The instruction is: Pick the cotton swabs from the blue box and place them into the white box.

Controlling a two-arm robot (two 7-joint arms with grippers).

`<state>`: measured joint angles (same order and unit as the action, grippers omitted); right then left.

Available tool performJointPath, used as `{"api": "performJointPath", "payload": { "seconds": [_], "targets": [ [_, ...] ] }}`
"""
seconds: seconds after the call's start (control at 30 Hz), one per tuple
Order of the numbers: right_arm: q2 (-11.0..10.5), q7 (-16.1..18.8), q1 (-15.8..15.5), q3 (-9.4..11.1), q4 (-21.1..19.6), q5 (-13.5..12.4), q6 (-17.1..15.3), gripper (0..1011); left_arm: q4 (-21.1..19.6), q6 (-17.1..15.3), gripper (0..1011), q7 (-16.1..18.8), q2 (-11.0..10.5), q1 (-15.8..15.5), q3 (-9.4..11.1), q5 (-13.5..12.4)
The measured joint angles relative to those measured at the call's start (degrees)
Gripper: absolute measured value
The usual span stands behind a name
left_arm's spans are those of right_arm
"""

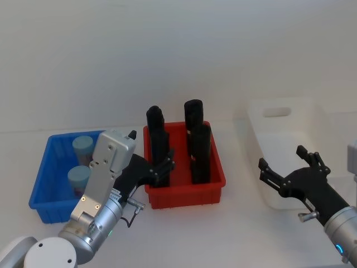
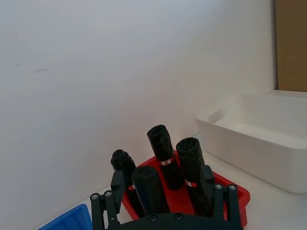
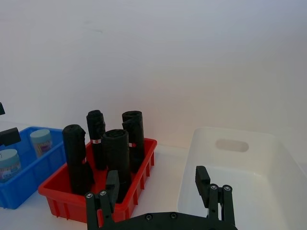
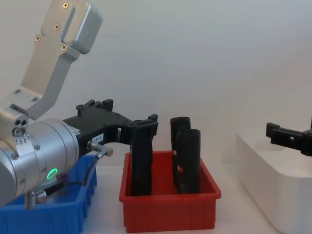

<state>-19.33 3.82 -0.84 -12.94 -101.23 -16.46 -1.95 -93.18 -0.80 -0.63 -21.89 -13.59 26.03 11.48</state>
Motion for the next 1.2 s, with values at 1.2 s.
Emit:
{"api": "performJointPath", "payload": {
  "seconds": [1.2],
  "targets": [
    [0.0,0.0,0.0,0.0,0.0,0.0,0.0,1002,5.0,-1.2,1004,-0.9,1.6,-2.4,-1.4,1.6]
  ]
}}
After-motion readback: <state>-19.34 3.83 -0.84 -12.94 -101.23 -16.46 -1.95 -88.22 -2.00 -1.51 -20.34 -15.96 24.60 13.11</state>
